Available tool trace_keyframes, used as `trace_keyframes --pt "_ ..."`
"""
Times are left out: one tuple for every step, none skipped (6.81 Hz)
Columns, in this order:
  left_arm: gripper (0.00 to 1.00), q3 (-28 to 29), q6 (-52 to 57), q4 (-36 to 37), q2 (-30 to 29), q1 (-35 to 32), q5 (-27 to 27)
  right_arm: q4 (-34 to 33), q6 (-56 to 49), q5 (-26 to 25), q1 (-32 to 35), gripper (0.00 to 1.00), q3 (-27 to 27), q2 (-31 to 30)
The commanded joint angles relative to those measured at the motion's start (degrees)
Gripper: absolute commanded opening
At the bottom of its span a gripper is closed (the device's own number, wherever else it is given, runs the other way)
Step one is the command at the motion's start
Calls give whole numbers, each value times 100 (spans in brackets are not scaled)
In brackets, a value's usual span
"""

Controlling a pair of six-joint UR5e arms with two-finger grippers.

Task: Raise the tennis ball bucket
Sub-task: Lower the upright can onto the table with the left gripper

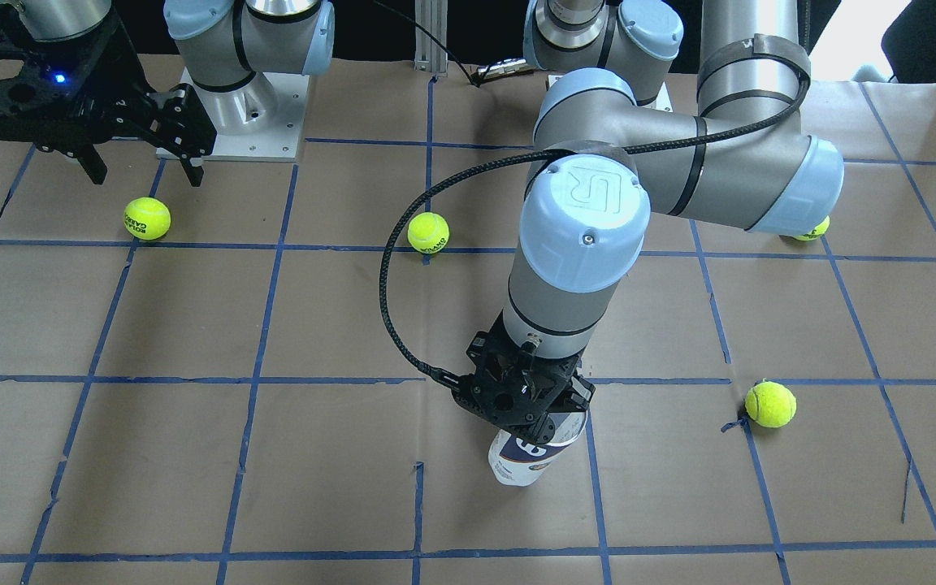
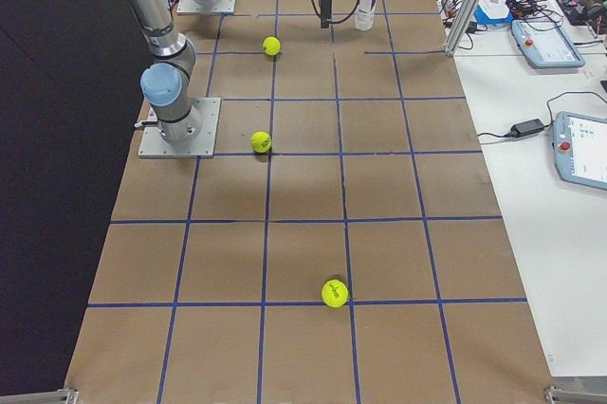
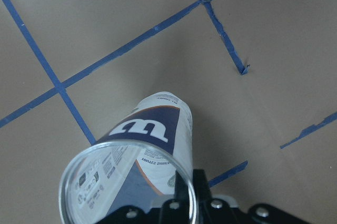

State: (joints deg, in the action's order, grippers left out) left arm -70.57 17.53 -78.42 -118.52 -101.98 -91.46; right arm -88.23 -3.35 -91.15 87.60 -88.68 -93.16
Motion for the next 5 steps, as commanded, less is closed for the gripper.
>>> trace_keyframes --pt "1 -18 13 54 -117 -50 -162 -1 -8 -16 3 100 0 0" --pt "1 -18 31 437 -257 -120 -162 -1 -8 -25 3 100 0 0" --pt "4 -18 -4 467 -311 -225 -171 -1 -16 -34 3 100 0 0" --pt "35 -35 -4 381 -285 -226 -179 -1 -16 -34 3 100 0 0" --pt "89 -53 -4 371 -311 -226 -162 -1 -8 -43 -6 100 0 9"
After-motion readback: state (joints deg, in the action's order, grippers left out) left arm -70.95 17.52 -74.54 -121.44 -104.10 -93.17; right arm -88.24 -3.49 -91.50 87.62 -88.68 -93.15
